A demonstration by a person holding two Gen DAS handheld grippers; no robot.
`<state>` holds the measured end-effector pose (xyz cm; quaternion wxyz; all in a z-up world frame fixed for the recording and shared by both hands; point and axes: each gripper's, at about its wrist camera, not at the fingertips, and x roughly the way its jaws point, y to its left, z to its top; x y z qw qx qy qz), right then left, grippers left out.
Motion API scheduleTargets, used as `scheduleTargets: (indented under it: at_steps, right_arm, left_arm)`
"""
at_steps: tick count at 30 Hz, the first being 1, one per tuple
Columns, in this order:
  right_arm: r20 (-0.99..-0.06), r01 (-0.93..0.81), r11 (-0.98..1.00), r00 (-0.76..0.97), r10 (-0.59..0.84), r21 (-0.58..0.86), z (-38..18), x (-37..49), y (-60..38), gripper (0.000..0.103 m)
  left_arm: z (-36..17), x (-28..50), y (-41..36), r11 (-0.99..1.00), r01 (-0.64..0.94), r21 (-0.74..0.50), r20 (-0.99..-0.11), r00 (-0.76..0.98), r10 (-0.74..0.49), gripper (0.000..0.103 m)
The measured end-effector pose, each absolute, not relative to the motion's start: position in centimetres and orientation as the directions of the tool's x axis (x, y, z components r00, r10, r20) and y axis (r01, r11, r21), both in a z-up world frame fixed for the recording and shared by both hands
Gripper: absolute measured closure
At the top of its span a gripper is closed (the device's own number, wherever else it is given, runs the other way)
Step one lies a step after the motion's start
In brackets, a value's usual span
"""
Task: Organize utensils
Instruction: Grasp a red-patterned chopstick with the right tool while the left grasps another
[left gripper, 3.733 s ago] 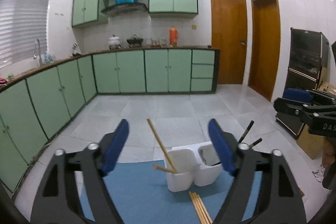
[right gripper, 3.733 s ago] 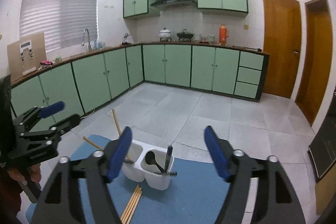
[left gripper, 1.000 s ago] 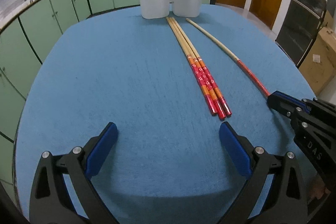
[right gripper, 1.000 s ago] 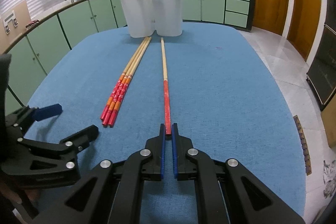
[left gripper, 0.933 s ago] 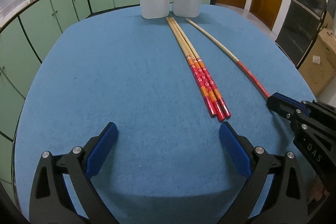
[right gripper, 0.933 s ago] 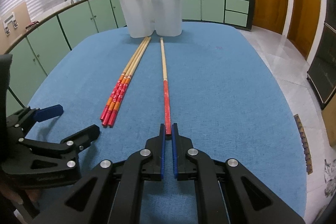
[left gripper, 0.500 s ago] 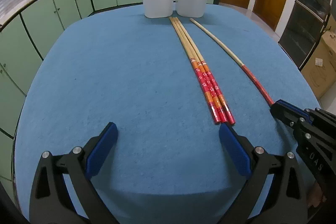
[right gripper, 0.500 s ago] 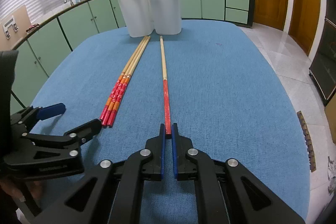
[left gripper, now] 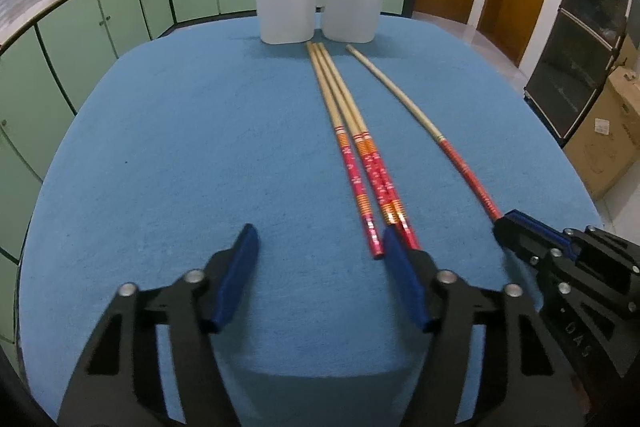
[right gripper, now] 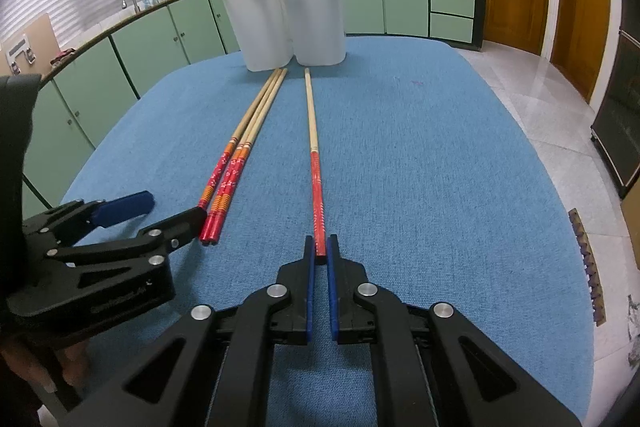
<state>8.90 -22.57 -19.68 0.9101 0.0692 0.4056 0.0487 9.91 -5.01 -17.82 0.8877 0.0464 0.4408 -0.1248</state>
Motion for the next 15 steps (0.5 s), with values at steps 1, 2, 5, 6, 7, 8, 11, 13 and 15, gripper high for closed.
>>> scheduleTargets:
  at_steps: [1, 2, 5, 6, 7, 8, 11, 13, 15]
  right_arm:
    - [-0.732, -0.033, 0.985, 0.665, 0.149, 0.17, -19.72, 8.93, -22.61, 0.097]
    - [-0.733, -0.034, 0.984, 0.663, 0.153, 0.175, -19.76, 8.95, -22.67, 0.097]
    - [-0.733, -0.035, 0.982, 0.661, 0.16, 0.183, -19.82, 9.03, -22.74, 0.097]
    - [-0.734, -0.035, 0.982, 0.66, 0.161, 0.185, -19.82, 9.06, -22.78, 0.097]
    - [-0.734, -0.035, 0.983, 0.66, 0.16, 0.183, -19.83, 9.07, -22.72, 0.096]
    - [-0.735, -0.036, 0.983, 0.659, 0.16, 0.181, -19.82, 9.08, -22.66, 0.096]
    - [-0.74, -0.037, 0.986, 0.657, 0.146, 0.161, -19.82, 9.13, -22.31, 0.096]
    - [-0.741, -0.039, 0.987, 0.657, 0.142, 0.155, -19.79, 9.11, -22.26, 0.097]
    - [-0.741, -0.043, 0.988, 0.656, 0.141, 0.15, -19.69, 9.08, -22.2, 0.097]
  left_arm:
    - [-17.82, 9.83, -5.17, 0.963, 0.267, -0.031, -0.793, 0.581, -0.186, 0.051]
    - [-17.83, 9.76, -5.3, 0.963, 0.269, -0.034, -0.791, 0.581, -0.19, 0.053]
    - [-17.91, 9.7, -5.35, 0.962, 0.269, -0.044, -0.788, 0.583, -0.199, 0.057]
    - [-17.93, 9.72, -5.33, 0.962, 0.268, -0.043, -0.786, 0.585, -0.198, 0.061]
    - [-17.92, 9.69, -5.35, 0.963, 0.266, -0.04, -0.785, 0.588, -0.195, 0.068]
    - [-17.9, 9.66, -5.37, 0.963, 0.266, -0.042, -0.784, 0.589, -0.197, 0.072]
    - [-17.93, 9.69, -5.41, 0.964, 0.262, -0.053, -0.78, 0.591, -0.204, 0.087]
    - [-17.9, 9.69, -5.41, 0.964, 0.261, -0.056, -0.78, 0.592, -0.205, 0.097]
    - [-17.81, 9.66, -5.32, 0.964, 0.26, -0.059, -0.781, 0.59, -0.207, 0.097]
